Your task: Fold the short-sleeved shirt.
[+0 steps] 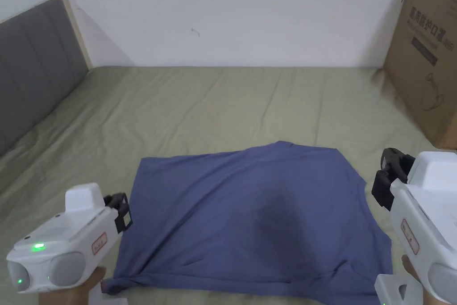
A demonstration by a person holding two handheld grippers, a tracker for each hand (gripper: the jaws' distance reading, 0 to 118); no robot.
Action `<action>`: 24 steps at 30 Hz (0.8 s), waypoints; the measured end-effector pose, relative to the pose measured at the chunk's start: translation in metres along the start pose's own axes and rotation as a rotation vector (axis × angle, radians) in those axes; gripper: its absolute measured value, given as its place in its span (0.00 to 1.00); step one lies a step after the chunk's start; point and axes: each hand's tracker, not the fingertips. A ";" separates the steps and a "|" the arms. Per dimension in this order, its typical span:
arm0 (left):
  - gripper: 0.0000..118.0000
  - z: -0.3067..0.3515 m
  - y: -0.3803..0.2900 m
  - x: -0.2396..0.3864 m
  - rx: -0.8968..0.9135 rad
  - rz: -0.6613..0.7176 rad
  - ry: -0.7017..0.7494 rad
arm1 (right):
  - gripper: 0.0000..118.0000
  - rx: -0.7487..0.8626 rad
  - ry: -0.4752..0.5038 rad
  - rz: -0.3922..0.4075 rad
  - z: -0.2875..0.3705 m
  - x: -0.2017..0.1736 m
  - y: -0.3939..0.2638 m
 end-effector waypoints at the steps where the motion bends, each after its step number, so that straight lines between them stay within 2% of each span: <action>1: 0.00 -0.004 -0.008 -0.006 -0.030 0.002 0.012 | 0.00 -0.006 0.002 -0.001 -0.001 0.000 -0.002; 4: 0.00 -0.017 -0.038 -0.023 -0.142 -0.001 0.053 | 0.00 -0.025 0.008 0.000 -0.003 0.002 -0.008; 5: 0.03 -0.023 -0.045 -0.028 -0.198 0.003 0.066 | 0.00 -0.030 0.012 -0.005 -0.003 0.000 -0.010; 6: 0.10 -0.028 -0.053 -0.032 -0.242 0.006 0.071 | 0.00 -0.036 0.015 -0.008 -0.003 0.001 -0.011; 7: 0.19 -0.032 -0.062 -0.037 -0.275 0.001 0.073 | 0.00 -0.040 0.015 -0.007 -0.003 0.001 -0.012; 8: 0.35 -0.036 -0.069 -0.040 -0.306 -0.001 0.071 | 0.00 -0.043 0.014 -0.005 -0.003 0.001 -0.014; 9: 0.64 -0.039 -0.075 -0.043 -0.322 0.016 0.076 | 0.00 -0.048 0.015 -0.002 -0.004 0.000 -0.015; 10: 0.82 -0.044 -0.079 -0.045 -0.348 0.018 0.083 | 0.00 -0.052 0.015 -0.001 -0.005 0.001 -0.016; 11: 0.94 -0.045 -0.085 -0.045 -0.374 0.014 0.091 | 0.00 -0.057 0.014 0.000 -0.005 0.002 -0.017; 12: 0.96 -0.048 -0.089 -0.045 -0.381 0.008 0.104 | 0.00 -0.063 0.012 0.000 -0.006 0.003 -0.019; 15: 0.95 -0.055 -0.097 -0.045 -0.385 -0.017 0.129 | 0.00 -0.076 0.013 -0.012 -0.007 0.005 -0.022; 16: 0.91 -0.059 -0.099 -0.045 -0.392 -0.023 0.134 | 0.00 -0.080 0.019 -0.027 -0.006 0.008 -0.024; 17: 0.80 -0.063 -0.102 -0.046 -0.397 -0.032 0.134 | 0.00 -0.085 0.023 -0.041 -0.002 0.004 -0.021; 18: 0.60 -0.068 -0.104 -0.046 -0.402 -0.046 0.135 | 0.00 -0.088 0.020 -0.042 -0.001 0.005 -0.022; 19: 0.43 -0.071 -0.108 -0.047 -0.405 -0.058 0.136 | 0.00 -0.092 0.016 -0.041 0.001 0.005 -0.023; 20: 0.34 -0.076 -0.111 -0.047 -0.416 -0.062 0.128 | 0.00 -0.095 0.013 -0.038 0.002 0.007 -0.024; 23: 0.24 -0.081 -0.117 -0.046 -0.459 0.011 0.058 | 0.00 -0.112 0.002 -0.044 0.003 0.015 -0.029; 24: 0.15 -0.078 -0.117 -0.043 -0.440 -0.004 0.061 | 0.00 -0.121 -0.003 -0.044 0.005 0.018 -0.030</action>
